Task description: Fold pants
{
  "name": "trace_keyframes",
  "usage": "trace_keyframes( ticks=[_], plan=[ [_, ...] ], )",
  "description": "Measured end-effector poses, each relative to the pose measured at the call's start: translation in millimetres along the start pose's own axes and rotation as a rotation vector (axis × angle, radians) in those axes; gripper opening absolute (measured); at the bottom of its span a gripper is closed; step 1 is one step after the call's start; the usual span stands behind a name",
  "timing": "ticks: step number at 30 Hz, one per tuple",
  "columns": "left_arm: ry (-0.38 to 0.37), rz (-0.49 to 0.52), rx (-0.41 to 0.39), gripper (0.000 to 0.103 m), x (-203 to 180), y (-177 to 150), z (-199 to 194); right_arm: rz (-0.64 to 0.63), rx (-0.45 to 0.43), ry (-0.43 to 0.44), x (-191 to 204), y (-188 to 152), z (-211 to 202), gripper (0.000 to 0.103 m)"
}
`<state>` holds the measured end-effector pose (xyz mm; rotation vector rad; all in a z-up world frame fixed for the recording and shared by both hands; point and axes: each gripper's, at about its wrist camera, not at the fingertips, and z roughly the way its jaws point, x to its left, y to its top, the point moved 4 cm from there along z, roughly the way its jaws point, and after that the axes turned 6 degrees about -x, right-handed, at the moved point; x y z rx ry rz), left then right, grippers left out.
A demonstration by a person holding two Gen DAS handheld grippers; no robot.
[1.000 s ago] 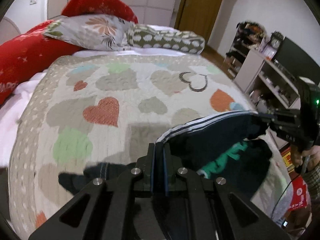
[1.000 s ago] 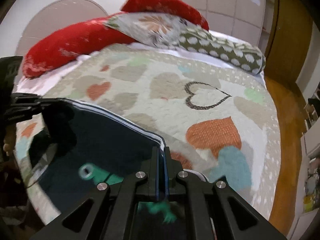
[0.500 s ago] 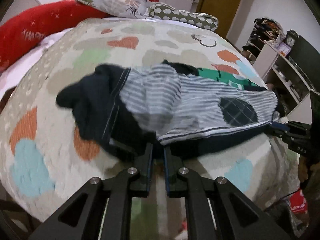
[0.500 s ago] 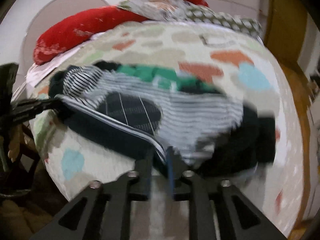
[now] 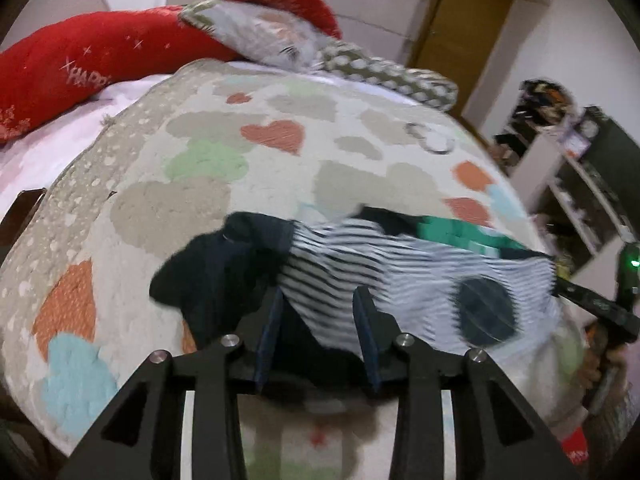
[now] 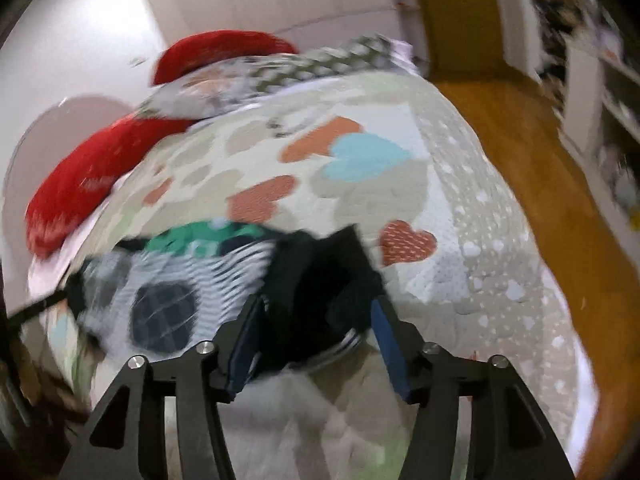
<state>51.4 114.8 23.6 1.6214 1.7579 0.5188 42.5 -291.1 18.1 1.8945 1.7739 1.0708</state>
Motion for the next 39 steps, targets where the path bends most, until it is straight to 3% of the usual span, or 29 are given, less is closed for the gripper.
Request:
trace_keyframes(
  ticks=[1,4,5,6,8,13,15,17,19,21,24,26,28,29,30,31,33,37,39],
  plan=[
    [0.047,0.005,0.009,0.035,5.2,-0.1,12.8,0.050,0.011,-0.005,-8.2,3.0,11.2,0.061],
    [0.054,-0.019,0.025,0.035,12.4,-5.2,26.3,0.128,0.027,0.024,-15.5,3.7,30.5,0.056],
    [0.058,-0.016,0.017,0.035,12.0,-6.5,25.6,0.131,0.047,0.057,-13.1,4.0,33.4,0.030],
    [0.072,0.000,0.007,0.035,9.4,-8.2,24.1,0.135,0.070,0.101,-10.4,5.6,34.9,0.016],
    [0.088,0.012,0.002,0.035,6.9,-10.0,23.6,0.150,0.066,0.143,-10.8,13.9,28.9,0.014],
    [0.121,0.010,-0.011,0.035,3.8,-17.6,27.8,0.143,-0.002,0.028,-27.3,29.0,14.7,0.011],
    [0.139,0.034,-0.011,0.036,1.2,-17.8,28.6,0.097,0.007,-0.112,-34.9,23.6,22.0,0.012],
    [0.146,0.060,0.005,0.036,-1.9,-16.0,24.7,0.111,0.034,-0.168,-45.3,16.1,26.2,0.013],
    [0.131,0.043,0.003,0.036,-2.0,-11.8,10.6,0.177,-0.018,-0.139,-53.7,15.7,8.5,0.013],
    [0.114,0.014,-0.030,0.038,-2.0,-6.5,-9.1,0.161,-0.097,-0.139,-45.7,20.8,-14.3,0.013],
    [0.064,-0.040,-0.076,0.053,-5.7,-3.4,-27.6,0.092,-0.149,-0.105,-21.6,26.2,-35.0,0.013],
    [0.014,-0.056,-0.069,0.063,-13.6,-6.6,-25.6,0.071,-0.141,0.003,5.0,23.1,-36.6,0.013],
    [0.032,-0.029,-0.012,0.069,-20.1,-17.0,-6.8,0.059,-0.088,0.094,28.6,13.0,-24.6,0.016],
    [0.051,-0.005,0.030,0.070,-21.2,-23.1,6.0,0.063,-0.064,0.116,36.5,8.5,-15.9,0.024],
    [0.069,0.020,0.084,0.069,-20.7,-29.6,19.7,0.074,-0.037,0.121,40.6,2.0,-5.5,0.037],
    [0.076,0.035,0.116,0.069,-20.4,-33.1,26.2,0.092,0.001,0.109,40.6,-4.6,8.6,0.044],
    [0.059,0.059,0.097,0.069,-27.0,-25.8,13.8,0.103,0.048,0.065,33.4,-12.0,27.6,0.044],
    [-0.067,0.068,0.052,0.069,-55.4,3.4,-10.9,0.102,-0.086,0.089,21.7,-2.7,-10.3,0.048],
    [-0.125,0.082,0.069,0.069,-78.2,18.0,-7.1,0.094,-0.152,0.025,10.2,-3.4,-27.4,0.059]
  ],
)
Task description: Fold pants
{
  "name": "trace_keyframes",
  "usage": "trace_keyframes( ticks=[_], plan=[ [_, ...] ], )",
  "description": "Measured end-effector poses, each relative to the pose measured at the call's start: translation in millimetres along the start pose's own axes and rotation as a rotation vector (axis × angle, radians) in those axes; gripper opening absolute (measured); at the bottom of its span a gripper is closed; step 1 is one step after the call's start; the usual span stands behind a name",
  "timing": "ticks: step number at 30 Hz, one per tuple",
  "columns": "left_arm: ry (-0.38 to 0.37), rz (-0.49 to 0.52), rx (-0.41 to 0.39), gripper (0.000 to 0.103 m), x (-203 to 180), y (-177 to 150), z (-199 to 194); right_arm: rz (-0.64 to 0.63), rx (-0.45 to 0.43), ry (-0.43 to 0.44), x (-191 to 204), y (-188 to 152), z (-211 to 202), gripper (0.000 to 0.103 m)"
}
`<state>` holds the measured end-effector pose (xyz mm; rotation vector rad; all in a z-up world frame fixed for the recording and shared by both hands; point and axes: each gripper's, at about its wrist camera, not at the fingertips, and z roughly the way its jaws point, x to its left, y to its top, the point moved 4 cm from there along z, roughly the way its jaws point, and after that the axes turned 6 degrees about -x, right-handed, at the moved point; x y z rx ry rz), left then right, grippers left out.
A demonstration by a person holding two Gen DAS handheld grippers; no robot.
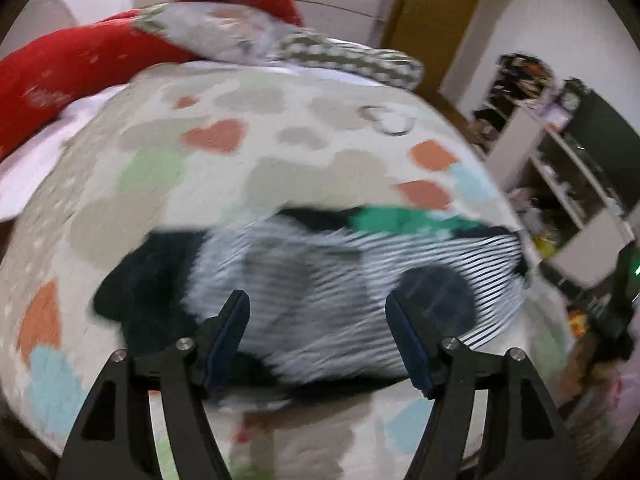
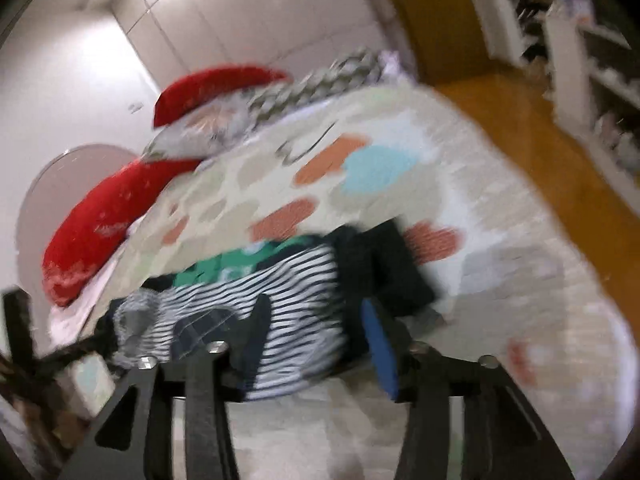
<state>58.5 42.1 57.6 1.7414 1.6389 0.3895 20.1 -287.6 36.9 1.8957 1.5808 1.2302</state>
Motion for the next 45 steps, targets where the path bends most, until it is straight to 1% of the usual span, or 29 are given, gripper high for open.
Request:
trace_keyframes(
  ticks=[2,4,6,8,10,14,17,20,21,22,23,24,25,26,27,29,30,33,35,36,38,39,40,41,42,44,45],
  plan=[
    [-0.053,0.018,0.033,0.069,-23.4,15.5,12.8,0.013,-0.017,-0.023,-10.9,-3.4,-6.2,0.061],
    [-0.122,0.059,0.069,0.069,-56.8,32.9,33.2,0.043,0.012,-0.012,-20.6,-10.1,-3.0,0.061],
    [-0.185,0.105,0.113,0.069,-93.9,43.4,54.2,0.082,0.039,-0.014,-29.7,-14.9,5.3,0.061],
    [-0.225,0.149,0.168,0.069,-130.4,50.5,81.7,0.124,0.042,0.001,-36.1,-17.4,11.8,0.061],
    [-0.261,0.191,0.242,0.069,-164.4,53.1,114.0,0.120,0.033,0.014,-32.8,-19.5,13.9,0.062],
    [-0.288,0.240,0.365,0.069,-211.0,46.8,172.4,0.085,0.050,0.041,-21.7,-23.3,19.6,0.063],
    [-0.295,0.282,0.423,0.069,-232.3,38.5,199.0,0.065,0.054,0.041,-16.1,-28.0,22.8,0.066],
    [-0.296,0.349,0.455,0.069,-247.6,31.4,209.9,0.046,0.054,0.043,-10.0,-28.8,28.8,0.067],
    [-0.300,0.373,0.458,0.067,-252.3,28.8,209.3,0.044,0.053,0.039,-8.0,-28.9,32.1,0.069],
    [-0.319,0.390,0.460,0.040,-256.3,26.2,207.2,0.036,0.055,0.037,-6.1,-29.1,34.9,0.068],
    [-0.322,0.397,0.463,0.029,-256.8,25.1,206.4,0.019,0.058,0.033,-3.2,-28.4,37.9,0.057],
    [-0.317,0.404,0.456,0.025,-256.0,24.7,203.1,0.006,0.056,0.027,-1.1,-27.3,40.1,0.028],
    [-0.323,0.402,0.440,0.020,-254.2,26.0,199.4,0.008,0.069,0.037,0.0,-25.8,44.2,0.021],
    [-0.325,0.398,0.424,0.019,-251.0,28.1,195.6,0.033,0.085,0.059,-0.2,-24.4,47.2,0.019],
    [-0.330,0.378,0.408,0.018,-245.7,31.5,191.2,0.052,0.082,0.069,0.0,-21.8,47.1,0.017],
    [-0.358,0.312,0.381,0.018,-233.1,40.4,179.6,0.041,0.068,0.076,6.3,-17.2,43.8,0.017],
    [-0.370,0.283,0.350,0.018,-223.7,45.7,169.2,0.024,0.062,0.079,11.8,-15.2,41.4,0.017],
    [-0.390,0.227,0.287,0.017,-199.9,52.3,145.5,-0.042,0.049,0.089,33.6,-10.9,35.2,0.017],
    [-0.401,0.146,0.228,0.017,-167.8,56.3,125.3,-0.094,0.054,0.109,54.6,-7.2,34.7,0.017],
    [-0.401,0.117,0.212,0.018,-155.3,56.7,120.1,-0.116,0.057,0.119,63.9,-6.8,34.8,0.017],
    [-0.387,0.018,0.166,0.018,-116.3,57.1,107.4,-0.182,0.076,0.163,91.2,-8.4,37.9,0.017],
    [-0.367,-0.037,0.146,0.023,-95.2,56.6,102.2,-0.212,0.084,0.180,103.3,-10.1,40.3,0.017],
    [-0.338,-0.094,0.130,0.031,-71.0,54.0,95.3,-0.254,0.096,0.203,119.3,-14.2,45.6,0.019],
    [-0.309,-0.137,0.123,0.034,-50.6,50.2,89.6,-0.292,0.113,0.223,133.6,-19.2,52.4,0.020],
    [-0.287,-0.167,0.114,0.035,-33.2,45.9,80.6,-0.317,0.130,0.235,143.8,-25.2,59.2,0.025],
    [-0.258,-0.207,0.076,0.039,-5.8,35.1,58.4,-0.359,0.200,0.267,162.3,-44.5,77.2,0.035],
    [-0.240,-0.221,0.049,0.049,5.8,31.1,44.6,-0.378,0.246,0.283,170.3,-53.6,86.3,0.035]
  ],
)
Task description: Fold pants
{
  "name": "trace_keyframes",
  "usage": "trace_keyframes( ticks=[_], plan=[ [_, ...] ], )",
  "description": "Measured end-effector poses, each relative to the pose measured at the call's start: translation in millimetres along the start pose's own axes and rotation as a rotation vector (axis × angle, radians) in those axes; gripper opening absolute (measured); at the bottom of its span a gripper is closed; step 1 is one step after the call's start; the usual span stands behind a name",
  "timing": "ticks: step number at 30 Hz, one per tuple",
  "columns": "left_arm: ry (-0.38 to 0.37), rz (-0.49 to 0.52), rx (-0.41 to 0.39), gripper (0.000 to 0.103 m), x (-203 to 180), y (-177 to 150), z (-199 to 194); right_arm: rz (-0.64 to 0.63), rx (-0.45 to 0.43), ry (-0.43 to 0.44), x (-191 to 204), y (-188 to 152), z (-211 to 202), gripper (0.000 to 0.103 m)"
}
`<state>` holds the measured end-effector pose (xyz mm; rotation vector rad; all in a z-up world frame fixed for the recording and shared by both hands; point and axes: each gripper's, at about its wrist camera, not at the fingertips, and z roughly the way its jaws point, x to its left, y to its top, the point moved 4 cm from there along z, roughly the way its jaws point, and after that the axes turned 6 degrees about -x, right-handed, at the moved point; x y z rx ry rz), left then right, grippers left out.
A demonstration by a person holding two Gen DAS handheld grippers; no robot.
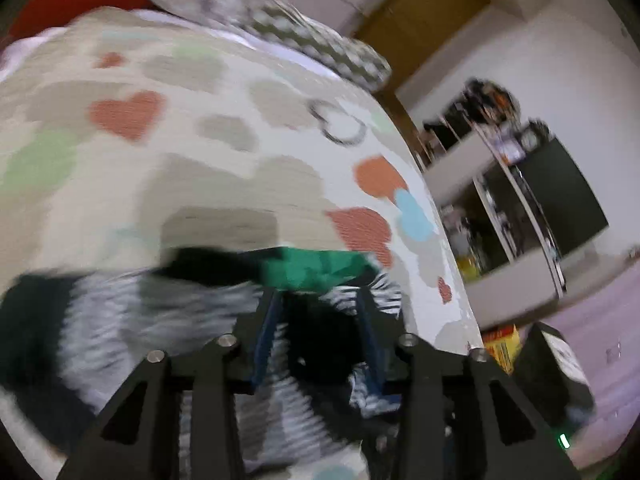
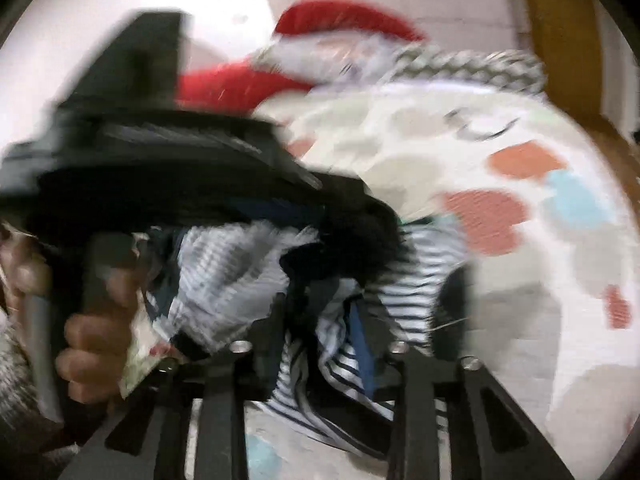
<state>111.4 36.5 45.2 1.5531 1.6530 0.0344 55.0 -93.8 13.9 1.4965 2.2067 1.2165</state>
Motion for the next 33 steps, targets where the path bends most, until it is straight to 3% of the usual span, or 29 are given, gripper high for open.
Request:
trace_keyframes(
  ticks=[1,6,10,11,12,13,18,20,23,24,25,28,29,31,32,33],
  plan=[
    [0.029,-0.015,-0.040,0.058,9.2,-4.2,-18.2,-0.010,0.021,0.007,4.9,-2.1,4.2,0.035],
    [0.126,-0.076,-0.161,0.062,39.7,-27.8,-73.9,-0.005,-0.013,0.050,12.6,1.6,-25.4,0.041],
    [0.184,-0.166,-0.179,0.062,69.5,-49.6,-80.0,0.030,-0.086,-0.049,-3.9,16.5,-61.4,0.041],
    [0.194,-0.179,-0.177,0.062,75.0,-53.8,-82.0,0.040,-0.081,-0.083,-8.3,21.9,-60.8,0.035],
    [0.209,-0.189,-0.175,0.062,80.8,-58.3,-81.5,0.042,-0.069,-0.097,-9.1,26.9,-56.6,0.021],
    [0.227,-0.193,-0.177,0.062,85.5,-61.2,-82.7,0.039,-0.049,-0.112,-4.6,29.1,-50.0,0.017],
    [0.322,-0.254,-0.244,0.063,115.2,-64.2,-102.2,0.036,0.051,-0.082,11.9,31.4,13.1,0.016],
    [0.365,-0.310,-0.241,0.065,136.3,-66.0,-100.3,0.057,0.138,-0.107,6.2,17.4,45.6,0.017],
    [0.338,-0.372,-0.214,0.065,162.0,-73.2,-86.9,0.078,0.136,-0.087,1.3,15.5,51.3,0.017],
    [0.335,-0.361,-0.227,0.058,162.0,-73.0,-89.4,0.056,0.153,-0.090,2.7,17.4,49.2,0.017],
    [0.331,-0.341,-0.236,0.045,160.2,-72.4,-90.6,0.036,0.170,-0.099,4.8,18.3,45.5,0.017],
    [0.230,-0.364,-0.250,0.029,161.0,-73.7,-92.8,-0.011,0.167,-0.117,17.3,33.2,23.7,0.017],
    [0.205,-0.378,-0.255,0.029,162.1,-75.1,-94.9,-0.019,0.148,-0.108,23.9,40.9,18.2,0.019],
    [0.188,-0.390,-0.267,0.029,162.0,-78.1,-102.5,-0.036,0.130,-0.074,42.6,57.3,12.2,0.035],
    [0.181,-0.392,-0.276,0.029,161.0,-79.2,-107.9,-0.044,0.134,-0.052,54.3,65.1,14.6,0.053],
    [0.178,-0.391,-0.290,0.029,160.9,-80.1,-115.2,-0.051,0.140,-0.035,64.0,70.3,19.7,0.063]
  ],
)
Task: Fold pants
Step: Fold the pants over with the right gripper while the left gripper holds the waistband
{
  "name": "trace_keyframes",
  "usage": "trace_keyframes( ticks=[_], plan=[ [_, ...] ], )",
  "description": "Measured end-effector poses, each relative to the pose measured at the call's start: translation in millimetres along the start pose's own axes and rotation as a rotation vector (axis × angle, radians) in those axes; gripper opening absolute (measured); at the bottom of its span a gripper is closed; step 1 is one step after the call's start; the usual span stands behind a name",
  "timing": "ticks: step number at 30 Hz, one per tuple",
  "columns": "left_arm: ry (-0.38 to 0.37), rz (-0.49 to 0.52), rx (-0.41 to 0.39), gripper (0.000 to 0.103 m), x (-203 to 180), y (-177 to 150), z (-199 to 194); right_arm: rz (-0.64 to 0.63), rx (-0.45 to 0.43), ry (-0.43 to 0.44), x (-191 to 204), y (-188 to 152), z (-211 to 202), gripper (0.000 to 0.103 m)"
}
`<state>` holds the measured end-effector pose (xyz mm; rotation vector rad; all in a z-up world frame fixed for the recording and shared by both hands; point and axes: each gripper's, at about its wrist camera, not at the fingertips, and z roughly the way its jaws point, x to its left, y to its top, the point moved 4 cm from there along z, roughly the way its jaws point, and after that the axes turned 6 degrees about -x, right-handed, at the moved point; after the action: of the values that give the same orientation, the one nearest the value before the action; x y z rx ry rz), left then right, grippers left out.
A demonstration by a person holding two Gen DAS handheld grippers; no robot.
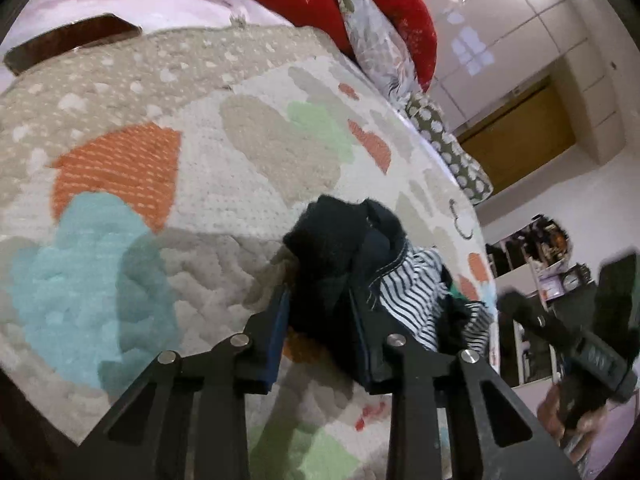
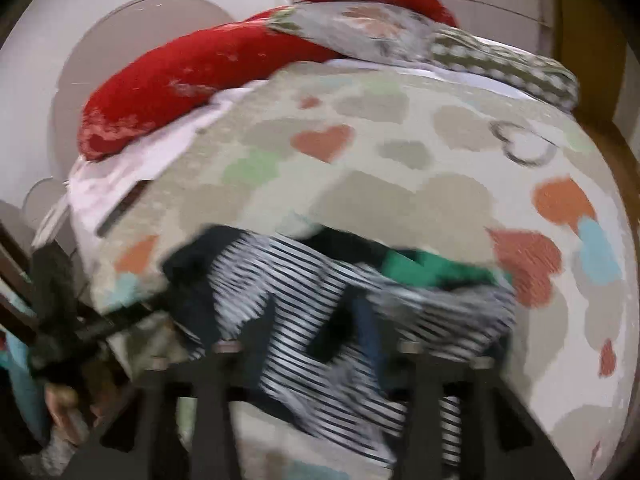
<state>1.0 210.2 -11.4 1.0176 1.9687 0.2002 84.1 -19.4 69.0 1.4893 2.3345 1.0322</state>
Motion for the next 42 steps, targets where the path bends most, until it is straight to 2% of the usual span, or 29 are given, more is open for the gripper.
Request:
trace_keyframes(
  ticks=[3,5,6,10,13,15,17,19,20,21,22,23,24,30,32,34,36,40,42],
  plan=[
    [0.025,0.010,-0.054,0.030,6.4,6.2,-21.3,-0.042,0.055,0.043,38.3,17.1,22.1,0.064],
    [0.028,0.000,-0.079,0.038,13.7,8.2,-33.4,-0.078,0.121,0.055,65.0,24.6,47.3,0.065],
    [0.036,-0.007,-0.091,0.042,19.2,7.6,-39.6,-0.099,0.160,0.046,79.1,28.0,63.4,0.065],
    [0.057,-0.021,-0.095,0.047,34.3,1.9,-46.1,-0.176,0.340,-0.015,113.6,23.9,117.7,0.069],
    [0.042,-0.030,-0.076,0.051,39.2,-5.4,-44.8,-0.183,0.479,-0.056,126.9,17.7,152.6,0.080],
    [0.031,-0.019,-0.074,0.055,36.3,-8.6,-43.6,-0.190,0.524,-0.102,132.1,16.8,165.4,0.083],
    [0.018,-0.009,-0.077,0.060,29.8,-11.4,-40.6,-0.220,0.557,-0.154,134.9,12.8,172.7,0.082],
    [0.013,0.006,-0.077,0.060,24.1,-14.1,-39.0,-0.279,0.552,-0.189,139.4,9.0,172.0,0.072],
    [0.013,0.015,-0.076,0.060,21.9,-14.9,-38.0,-0.321,0.533,-0.222,140.6,7.6,168.0,0.056],
    [0.013,0.032,-0.071,0.052,18.5,-16.8,-36.7,-0.339,0.512,-0.247,138.8,7.8,162.7,0.040],
    [0.005,0.047,-0.059,0.029,13.9,-19.0,-34.4,-0.334,0.498,-0.247,136.5,8.6,158.1,0.036],
    [0.000,0.060,-0.043,0.019,10.7,-20.4,-32.2,-0.310,0.479,-0.228,132.4,11.2,150.4,0.030],
    [-0.003,0.074,-0.026,0.008,7.0,-22.5,-30.2,-0.295,0.460,-0.215,129.8,13.3,143.3,0.029],
    [-0.007,0.118,-0.022,0.008,-16.1,-30.5,-35.4,-0.155,0.300,-0.061,99.7,30.5,75.0,0.028],
    [-0.012,0.140,-0.010,0.008,-27.0,-33.9,-36.0,-0.085,0.242,-0.011,77.1,31.9,47.8,0.028],
    [-0.017,0.154,0.001,0.018,-36.2,-36.6,-33.9,-0.024,0.196,0.025,55.7,35.6,29.1,0.028],
    [-0.015,0.170,0.014,0.023,-46.7,-39.9,-29.3,0.038,0.145,0.046,31.4,34.7,12.0,0.028],
    [-0.012,0.210,0.056,0.025,-66.7,-47.3,-18.5,0.189,0.078,0.064,-29.7,16.6,-11.9,0.029],
    [-0.002,0.237,0.069,0.028,-76.5,-49.0,-11.7,0.255,0.059,0.064,-56.7,1.5,-15.4,0.035]
  ],
)
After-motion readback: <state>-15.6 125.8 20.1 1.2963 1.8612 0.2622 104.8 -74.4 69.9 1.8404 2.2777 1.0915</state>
